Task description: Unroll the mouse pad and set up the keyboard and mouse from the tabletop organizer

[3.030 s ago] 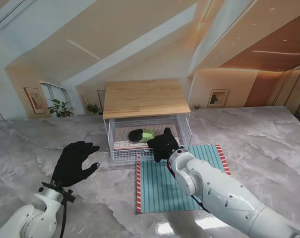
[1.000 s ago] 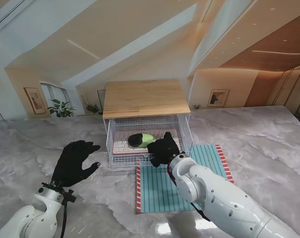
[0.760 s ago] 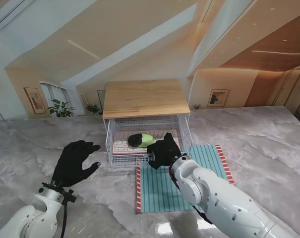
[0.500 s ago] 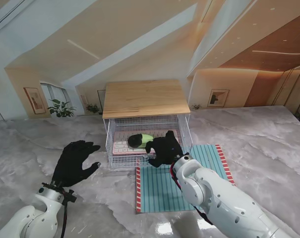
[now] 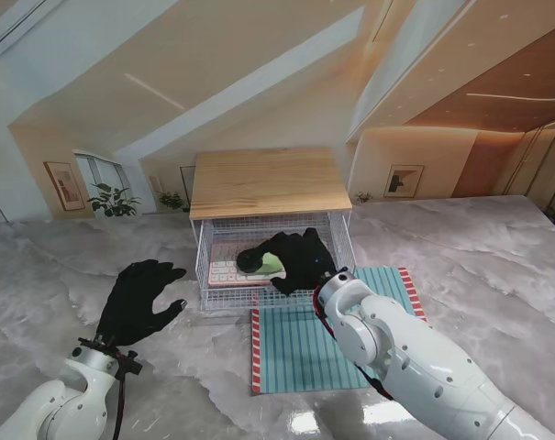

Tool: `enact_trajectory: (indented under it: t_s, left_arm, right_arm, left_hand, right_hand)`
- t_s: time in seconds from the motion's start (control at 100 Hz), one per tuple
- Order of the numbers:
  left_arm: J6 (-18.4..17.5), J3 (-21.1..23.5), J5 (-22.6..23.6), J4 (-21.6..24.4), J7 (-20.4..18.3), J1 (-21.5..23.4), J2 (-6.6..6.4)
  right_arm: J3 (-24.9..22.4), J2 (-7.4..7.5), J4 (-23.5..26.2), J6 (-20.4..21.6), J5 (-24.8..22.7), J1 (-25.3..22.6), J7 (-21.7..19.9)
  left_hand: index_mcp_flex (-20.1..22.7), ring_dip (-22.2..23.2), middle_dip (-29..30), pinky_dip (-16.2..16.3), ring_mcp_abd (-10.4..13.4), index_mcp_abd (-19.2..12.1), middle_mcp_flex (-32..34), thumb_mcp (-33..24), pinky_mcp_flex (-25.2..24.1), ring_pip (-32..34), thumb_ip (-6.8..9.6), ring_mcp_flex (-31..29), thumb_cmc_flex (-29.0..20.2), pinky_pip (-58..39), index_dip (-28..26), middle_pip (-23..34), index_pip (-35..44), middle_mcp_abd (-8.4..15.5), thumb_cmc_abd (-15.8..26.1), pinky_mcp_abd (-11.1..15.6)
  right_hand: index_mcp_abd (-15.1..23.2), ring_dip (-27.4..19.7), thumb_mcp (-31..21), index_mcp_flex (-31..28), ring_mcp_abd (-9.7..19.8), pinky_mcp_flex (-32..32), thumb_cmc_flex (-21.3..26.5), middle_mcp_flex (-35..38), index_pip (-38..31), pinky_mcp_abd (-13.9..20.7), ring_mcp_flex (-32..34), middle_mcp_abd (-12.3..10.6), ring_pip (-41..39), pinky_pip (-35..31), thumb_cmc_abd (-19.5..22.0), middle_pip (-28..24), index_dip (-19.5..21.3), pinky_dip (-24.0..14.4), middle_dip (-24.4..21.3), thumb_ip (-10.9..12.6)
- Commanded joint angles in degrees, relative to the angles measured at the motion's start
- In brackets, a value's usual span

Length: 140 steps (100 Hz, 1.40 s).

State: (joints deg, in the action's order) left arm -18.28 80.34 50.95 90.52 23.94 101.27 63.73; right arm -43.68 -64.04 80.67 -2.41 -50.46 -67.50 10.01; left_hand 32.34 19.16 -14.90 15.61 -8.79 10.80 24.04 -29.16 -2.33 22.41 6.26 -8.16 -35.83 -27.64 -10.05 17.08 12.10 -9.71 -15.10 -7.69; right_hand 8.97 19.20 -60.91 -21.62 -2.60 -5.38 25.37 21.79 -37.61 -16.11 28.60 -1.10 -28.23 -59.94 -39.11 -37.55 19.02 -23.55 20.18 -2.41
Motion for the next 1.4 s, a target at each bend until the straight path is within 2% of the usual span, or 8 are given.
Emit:
enact_trajectory:
  t_s: [0.0, 0.05, 0.21, 0.45, 0.65, 0.9, 1.05, 1.39]
  left_arm:
    - [-0.2, -0.2, -0.1, 0.4, -0.9, 0.3, 0.31]
    - [-0.2, -0.2, -0.1, 0.4, -0.9, 0.3, 0.31]
    - [-0.1, 0.1, 0.0, 0.4, -0.8, 0.5, 0.32]
    - [-0.3, 0.8, 0.3, 0.4, -0.4, 1.0, 0.3]
    - [-0.5, 1.5, 0.5, 0.5, -0.4, 1.5, 0.28]
    - [-0.1, 1.7, 0.4, 1.0, -0.7, 2.1, 0.29]
    - [-0.1, 1.8, 0.4, 1.1, -0.9, 2.1, 0.28]
    - [-0.4, 1.3, -0.2, 0.1, -1.0, 1.2, 0.3]
  right_arm:
    - [1.0, -0.77, -0.9, -0.9, 0.0, 2.1, -1.0]
    - [2.1, -1.05, -1.7, -1.9, 0.5, 3.5, -1.3]
    - [6.7, -2.31, -5.4, -4.7, 2.6, 8.6, -2.1]
    - [13.1, -5.14, -12.1, -7.3, 7.0, 15.5, -2.3]
    - [17.2, -7.63, -17.9, -8.0, 10.5, 19.4, -2.4]
    - [21.0, -10.59, -24.9, -6.7, 13.9, 23.1, -2.2]
    - [22.1, -11.4, -26.8, -6.2, 15.0, 24.0, -2.7]
    - [23.9, -12.19, -28.9, -5.7, 16.0, 25.3, -4.3]
  left_hand:
    - [-0.7, -0.3, 0.0, -0.1, 0.6, 0.4, -0.7, 0.3, -0.3, -0.5, 0.91, 1.6, 1.3, 0.9, 0.3, 0.1, -0.5, 0.7, 0.6, 1.0]
    - [-0.7, -0.3, 0.1, -0.1, 0.6, 0.4, -0.8, 0.3, -0.3, -0.6, 0.91, 1.7, 1.3, 0.8, 0.3, 0.1, -0.5, 0.6, 0.6, 0.9]
    - [-0.7, -0.3, 0.1, 0.1, 0.6, 0.4, -0.8, 0.3, -0.3, -0.5, 0.92, 1.6, 1.3, 0.8, 0.3, 0.1, -0.5, 0.7, 0.6, 1.0]
    - [-0.8, -0.3, 0.0, 0.2, 0.6, 0.4, -0.8, 0.2, -0.3, -0.5, 0.93, 1.6, 1.3, 0.8, 0.3, 0.1, -0.5, 0.7, 0.6, 1.0]
    - [-0.7, -0.3, 0.0, 0.3, 0.6, 0.4, -0.8, 0.3, -0.2, -0.5, 0.92, 1.7, 1.3, 0.7, 0.3, 0.1, -0.5, 0.7, 0.7, 1.1]
    - [-0.7, -0.3, 0.1, 0.3, 0.5, 0.4, -0.7, 0.3, -0.4, -0.5, 0.93, 1.6, 1.3, 0.8, 0.3, 0.1, -0.5, 0.6, 0.6, 0.7]
    - [-0.6, -0.3, 0.1, 0.4, 0.6, 0.4, -0.7, 0.4, -0.3, -0.5, 0.93, 1.5, 1.3, 0.7, 0.3, 0.1, -0.5, 0.7, 0.7, 0.5]
    - [-0.7, -0.3, 0.1, 0.5, 0.5, 0.4, -0.7, 0.4, -0.3, -0.6, 0.94, 1.6, 1.3, 0.7, 0.3, 0.1, -0.6, 0.7, 0.6, 0.6]
  right_hand:
    - [1.1, -1.3, -1.6, 3.8, 1.1, 0.1, 1.8, -2.3, -2.0, 1.2, -3.7, -0.8, 2.4, 0.9, -0.5, 1.2, -3.1, 3.9, -1.4, -0.4]
    - [1.4, -1.5, -1.8, 4.0, 1.2, 0.0, 2.4, -2.5, -3.0, 1.8, -4.0, -0.8, 2.9, 0.4, -0.7, 1.5, -4.6, 5.7, -1.5, -0.4]
    - [1.6, -2.2, -2.0, 3.9, 0.7, -1.6, 3.0, -0.8, -3.6, 3.1, -2.6, 0.3, 4.2, 0.6, -1.4, 2.3, -4.5, 6.1, -1.9, -0.8]
    - [1.9, -2.5, -1.9, 4.4, 0.3, -2.2, 2.0, -0.2, -3.6, 2.4, -1.4, 0.5, 4.6, 0.5, -2.5, 2.4, -4.6, 6.1, -1.9, -1.1]
    - [1.9, -2.6, -0.6, 5.5, -0.4, -2.2, 1.5, -0.8, -3.4, 1.0, -1.1, 0.4, 4.9, 0.7, -4.5, 2.9, -4.7, 6.3, -2.0, -1.6]
    - [2.3, -2.9, 1.4, 7.8, -0.2, -1.6, 0.8, -1.9, -3.3, 0.9, -1.9, 0.1, 5.6, 1.3, -7.0, 2.9, -4.9, 6.6, -1.9, -2.4]
    - [2.2, -3.2, 2.0, 8.1, -0.6, -1.0, 0.5, -2.4, -3.2, 0.3, -2.6, 0.6, 6.2, 1.9, -7.8, 3.4, -5.1, 6.9, -2.2, -2.8]
    - [1.0, -3.3, 1.5, 6.8, -1.5, -1.0, 0.7, 0.1, -3.3, -1.0, -1.3, 2.7, 6.2, 1.8, -8.4, 3.6, -5.4, 7.0, -2.4, -3.0]
